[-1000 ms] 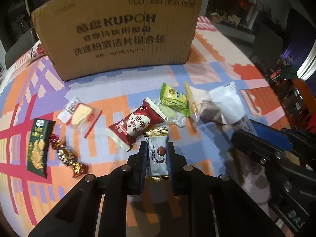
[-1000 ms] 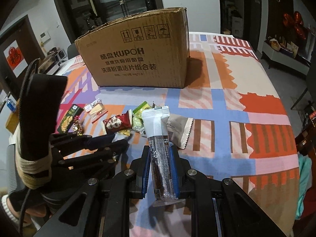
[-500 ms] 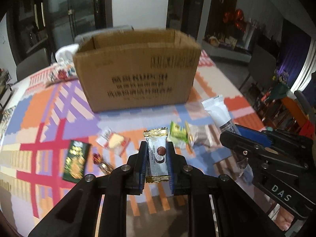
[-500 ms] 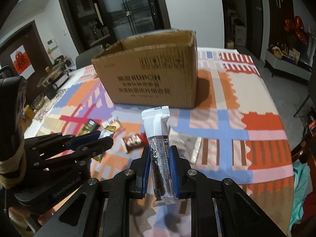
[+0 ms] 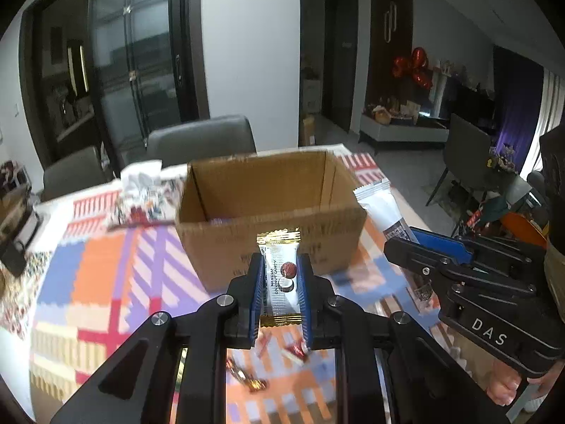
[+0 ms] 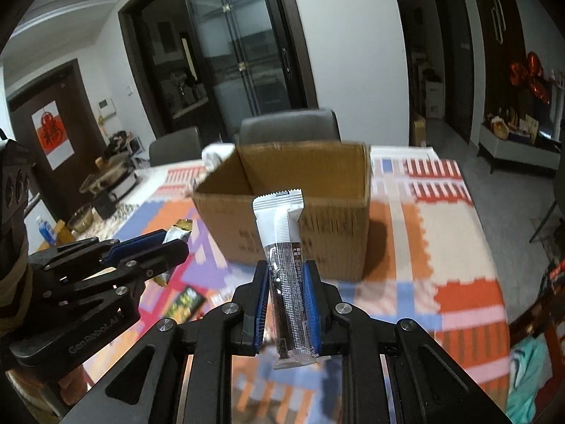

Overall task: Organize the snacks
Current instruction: 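Carry both snacks into the box and open both grippers, then move both tools back toward the snacks beside the box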

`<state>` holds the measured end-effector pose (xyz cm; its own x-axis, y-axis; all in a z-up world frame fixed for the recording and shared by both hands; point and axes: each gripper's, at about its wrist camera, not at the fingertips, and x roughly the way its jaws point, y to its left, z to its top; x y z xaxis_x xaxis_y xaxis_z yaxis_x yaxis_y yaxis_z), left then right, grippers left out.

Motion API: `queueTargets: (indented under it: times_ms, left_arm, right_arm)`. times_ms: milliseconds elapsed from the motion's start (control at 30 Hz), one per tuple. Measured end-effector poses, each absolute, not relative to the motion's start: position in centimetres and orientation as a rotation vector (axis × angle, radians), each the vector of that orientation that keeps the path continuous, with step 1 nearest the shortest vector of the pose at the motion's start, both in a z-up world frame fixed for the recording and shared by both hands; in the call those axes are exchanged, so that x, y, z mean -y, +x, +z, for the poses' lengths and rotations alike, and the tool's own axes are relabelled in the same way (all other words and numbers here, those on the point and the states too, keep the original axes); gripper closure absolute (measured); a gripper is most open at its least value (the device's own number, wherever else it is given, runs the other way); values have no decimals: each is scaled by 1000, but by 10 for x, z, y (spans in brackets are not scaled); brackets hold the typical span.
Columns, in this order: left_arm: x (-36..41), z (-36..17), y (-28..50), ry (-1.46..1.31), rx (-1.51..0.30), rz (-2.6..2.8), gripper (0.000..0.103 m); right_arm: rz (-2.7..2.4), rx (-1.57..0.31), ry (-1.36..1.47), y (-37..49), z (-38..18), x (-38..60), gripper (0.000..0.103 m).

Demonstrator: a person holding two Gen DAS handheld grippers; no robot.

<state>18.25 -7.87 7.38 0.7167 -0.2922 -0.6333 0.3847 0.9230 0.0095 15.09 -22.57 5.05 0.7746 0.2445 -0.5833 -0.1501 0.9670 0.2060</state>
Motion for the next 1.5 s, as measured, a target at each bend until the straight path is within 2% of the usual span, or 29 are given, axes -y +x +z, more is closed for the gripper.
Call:
queueTargets:
  times_ms: [333, 967, 1000, 1033, 1100, 1133, 1167, 1500]
  left_arm:
    - [74, 107, 227, 192, -601, -368, 84]
    - [79, 82, 331, 145, -770, -352, 82]
    - [79, 81, 334, 154, -782, -337, 76]
    - [78, 81, 334, 155, -782, -329, 64]
    - [73, 84, 329, 150, -756, -308, 49]
    - [70, 86, 325, 156, -746, -286, 47]
    - [68, 87, 321, 165, -744, -267, 47]
    - [42, 92, 260, 163, -684, -205, 45]
  right_arm:
    - [225, -625, 120, 200, 84, 218, 82]
    - [190, -729, 48, 298, 80, 211, 82]
    - [189, -733, 48, 301, 79, 211, 82]
    - [183, -732, 45, 303, 78, 211, 82]
    - [146, -737, 38, 305, 74, 212, 70]
    - [137, -736, 45, 303, 73, 213, 55]
    - [138, -728, 49, 299, 73, 214, 51]
    - [170, -676, 39, 245, 71, 200, 51]
